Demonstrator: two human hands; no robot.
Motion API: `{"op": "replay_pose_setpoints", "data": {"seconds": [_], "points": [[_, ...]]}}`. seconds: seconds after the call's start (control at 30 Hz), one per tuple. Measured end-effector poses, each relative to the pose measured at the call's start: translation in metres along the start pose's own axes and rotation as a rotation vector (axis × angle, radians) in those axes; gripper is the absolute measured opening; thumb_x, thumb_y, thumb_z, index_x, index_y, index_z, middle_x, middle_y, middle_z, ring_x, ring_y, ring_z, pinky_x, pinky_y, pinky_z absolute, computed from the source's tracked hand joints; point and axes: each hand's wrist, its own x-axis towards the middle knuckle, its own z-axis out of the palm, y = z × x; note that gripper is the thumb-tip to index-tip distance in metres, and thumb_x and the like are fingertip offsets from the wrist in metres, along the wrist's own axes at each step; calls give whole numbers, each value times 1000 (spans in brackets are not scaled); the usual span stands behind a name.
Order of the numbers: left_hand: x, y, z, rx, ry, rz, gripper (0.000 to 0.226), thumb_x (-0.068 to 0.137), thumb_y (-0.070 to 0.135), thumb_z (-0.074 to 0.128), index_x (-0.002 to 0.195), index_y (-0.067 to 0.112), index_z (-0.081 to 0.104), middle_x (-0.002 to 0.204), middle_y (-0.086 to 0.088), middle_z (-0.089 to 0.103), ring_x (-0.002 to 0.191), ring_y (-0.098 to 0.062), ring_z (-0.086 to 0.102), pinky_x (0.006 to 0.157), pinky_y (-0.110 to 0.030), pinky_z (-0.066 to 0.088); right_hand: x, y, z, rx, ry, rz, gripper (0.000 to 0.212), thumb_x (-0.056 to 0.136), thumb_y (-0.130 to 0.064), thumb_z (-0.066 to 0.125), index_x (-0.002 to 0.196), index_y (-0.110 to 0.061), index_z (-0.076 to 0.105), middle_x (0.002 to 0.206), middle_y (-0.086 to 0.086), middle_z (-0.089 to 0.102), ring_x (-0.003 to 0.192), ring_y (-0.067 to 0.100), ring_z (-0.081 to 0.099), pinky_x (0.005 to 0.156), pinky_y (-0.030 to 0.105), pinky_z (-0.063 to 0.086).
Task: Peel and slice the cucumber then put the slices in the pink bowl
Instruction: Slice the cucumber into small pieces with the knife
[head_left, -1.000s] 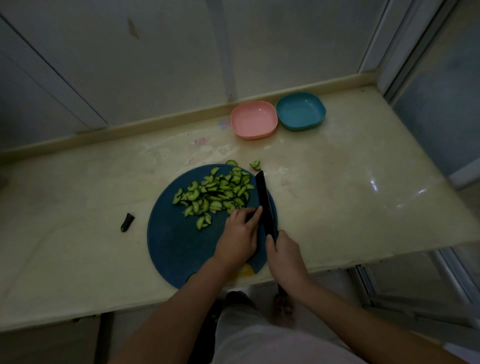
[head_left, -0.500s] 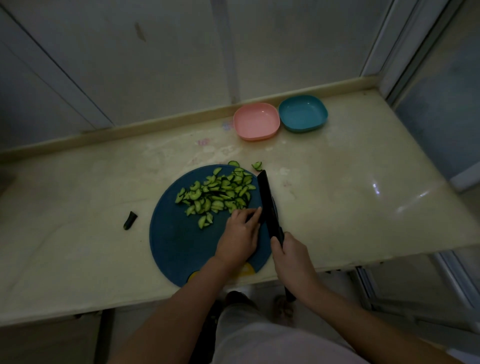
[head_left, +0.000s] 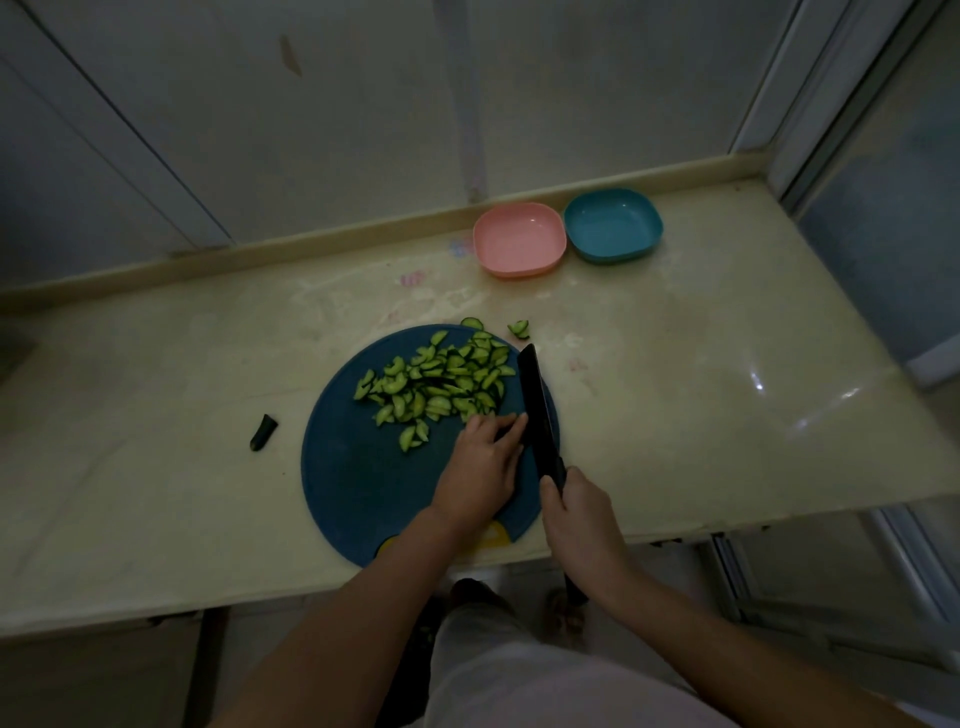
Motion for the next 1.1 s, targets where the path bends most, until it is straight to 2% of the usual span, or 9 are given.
{"op": "replay_pose_setpoints", "data": {"seconds": [0.13, 0.33, 0.5, 0.6, 0.7, 0.8, 0.87, 1.0, 1.1], "points": [[0, 1, -2, -13, 6, 12, 42, 90, 19, 39, 122, 0, 59, 101, -14, 63, 89, -28, 53, 76, -38, 51, 5, -1, 11, -30, 19, 18, 30, 100, -24, 34, 72, -19, 38, 68, -3, 45, 57, 5, 41, 45, 16, 28], [0, 3, -5, -42, -10, -7, 45, 90, 21, 37, 125, 1, 56, 105, -15, 62, 93, -30, 54, 81, -38, 50, 7, -7, 16, 39, 68, 30, 30, 100, -22, 36, 70, -20, 37, 68, -3, 45, 57, 3, 42, 45, 15, 34], [0, 2, -4, -49, -8, -12, 44, 91, 22, 38, 126, 2, 56, 105, -13, 63, 94, -29, 55, 85, -37, 47, 8, -1, 12, 73, 60, 51, 32, 100, -24, 38, 68, -18, 38, 66, 0, 46, 56, 7, 42, 46, 17, 29], [0, 2, -4, -44, -3, -13, 44, 91, 23, 38, 125, 2, 57, 105, -13, 63, 94, -28, 54, 85, -35, 45, 3, 1, 7, 54, 35, 40, 32, 100, -25, 38, 69, -17, 40, 66, 1, 47, 56, 8, 43, 46, 17, 31], [0, 1, -3, -57, 10, -25, 39, 92, 20, 46, 125, 3, 56, 106, -12, 63, 96, -26, 52, 88, -29, 40, -4, 1, 4, 58, 23, 23, 32, 99, -25, 38, 69, -17, 40, 65, 0, 47, 55, 7, 42, 47, 16, 34], [0, 0, -3, -82, 10, -43, 38, 90, 16, 51, 124, 2, 56, 106, -12, 63, 98, -27, 53, 91, -25, 33, -9, 2, 1, 60, 21, 13, 31, 99, -25, 39, 69, -17, 40, 65, -1, 47, 57, 9, 44, 48, 18, 31], [0, 0, -2, -78, 11, -34, 37, 89, 16, 52, 123, 1, 57, 106, -12, 64, 96, -26, 53, 90, -24, 33, -12, 2, 0, 54, 15, 16, 30, 99, -25, 38, 71, -15, 41, 66, -1, 48, 59, 12, 46, 49, 23, 33], [-1, 1, -4, -62, 10, 25, 39, 92, 21, 45, 121, 0, 59, 103, -12, 65, 91, -23, 49, 85, -26, 36, -15, 3, 0, 58, 22, 16, 31, 99, -24, 39, 68, -19, 40, 65, -1, 48, 56, 7, 44, 46, 14, 34], [-1, 3, -7, -50, -3, 39, 43, 91, 24, 40, 121, 1, 59, 104, -12, 65, 89, -26, 53, 83, -29, 41, -16, 5, 0, 45, 27, 30, 31, 99, -25, 39, 68, -20, 40, 67, 0, 50, 57, 8, 46, 46, 18, 32]]}}
